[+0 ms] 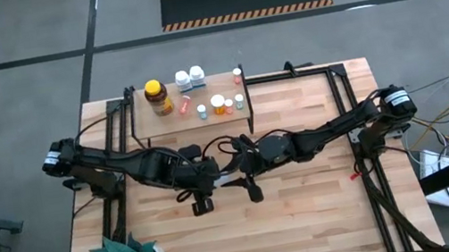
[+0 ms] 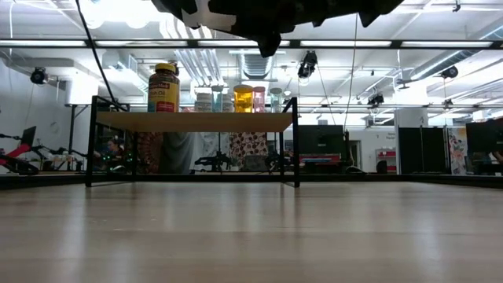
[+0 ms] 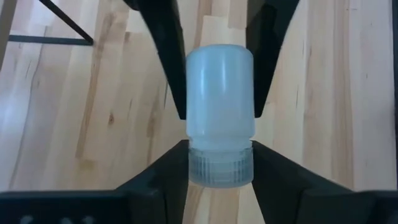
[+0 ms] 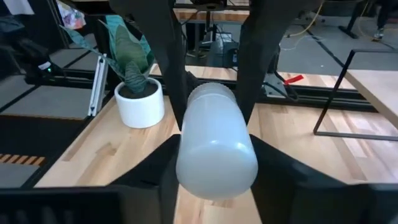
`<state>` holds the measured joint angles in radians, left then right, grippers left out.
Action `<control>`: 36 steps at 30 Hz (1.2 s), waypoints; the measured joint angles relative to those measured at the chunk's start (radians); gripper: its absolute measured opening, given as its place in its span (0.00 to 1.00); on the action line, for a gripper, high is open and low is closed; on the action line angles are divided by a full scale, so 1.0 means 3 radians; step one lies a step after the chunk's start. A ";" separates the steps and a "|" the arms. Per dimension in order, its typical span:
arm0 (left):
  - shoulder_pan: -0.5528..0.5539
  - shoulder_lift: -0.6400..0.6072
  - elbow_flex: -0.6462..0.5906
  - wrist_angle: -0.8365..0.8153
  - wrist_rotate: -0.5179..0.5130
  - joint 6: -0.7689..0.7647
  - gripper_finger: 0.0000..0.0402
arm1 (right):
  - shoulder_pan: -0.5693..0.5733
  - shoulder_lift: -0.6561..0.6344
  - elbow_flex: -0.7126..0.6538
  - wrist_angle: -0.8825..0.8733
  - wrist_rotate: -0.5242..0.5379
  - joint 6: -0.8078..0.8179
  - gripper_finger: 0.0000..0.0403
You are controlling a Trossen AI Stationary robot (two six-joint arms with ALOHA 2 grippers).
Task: Pick and place medicine bottles onto shelf by color
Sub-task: Put the transparent pill bottle on the shelf
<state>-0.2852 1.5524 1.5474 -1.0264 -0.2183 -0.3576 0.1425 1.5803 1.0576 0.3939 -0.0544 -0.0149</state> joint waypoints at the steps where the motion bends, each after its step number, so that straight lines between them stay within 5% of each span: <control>1: 0.0000 0.0000 0.0003 -0.0003 -0.0001 0.0004 0.35 | 0.0000 0.0000 0.0000 0.0000 0.0000 -0.0022 0.33; 8: -0.0002 -0.0024 0.0018 0.0108 -0.0029 0.0289 0.47 | 0.0003 -0.0214 -0.0201 0.0003 -0.0073 -0.0221 0.31; 14: -0.0076 -0.0156 -0.0121 0.0548 -0.0380 0.0642 0.50 | 0.0013 -0.0860 -0.1114 0.0763 -0.0106 -0.0301 0.31; 23: -0.0059 -0.0200 -0.0993 0.3515 -0.0528 0.1615 0.51 | 0.0022 -0.0812 -0.2126 0.3180 -0.0102 -0.0391 0.31; 27: -0.0008 -0.0210 -0.1235 0.4076 -0.0528 0.1649 0.51 | 0.0027 -0.0791 -0.2154 0.3161 -0.0100 -0.0392 0.31; 36: 0.0100 -0.0160 -0.1310 0.4176 -0.0517 0.1508 0.57 | 0.0027 -0.0804 -0.2153 0.3151 -0.0098 -0.0394 0.31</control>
<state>-0.2552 1.5043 1.1545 0.2263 -0.3734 0.0948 0.1505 1.3392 0.4118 1.3392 -0.0837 -0.1331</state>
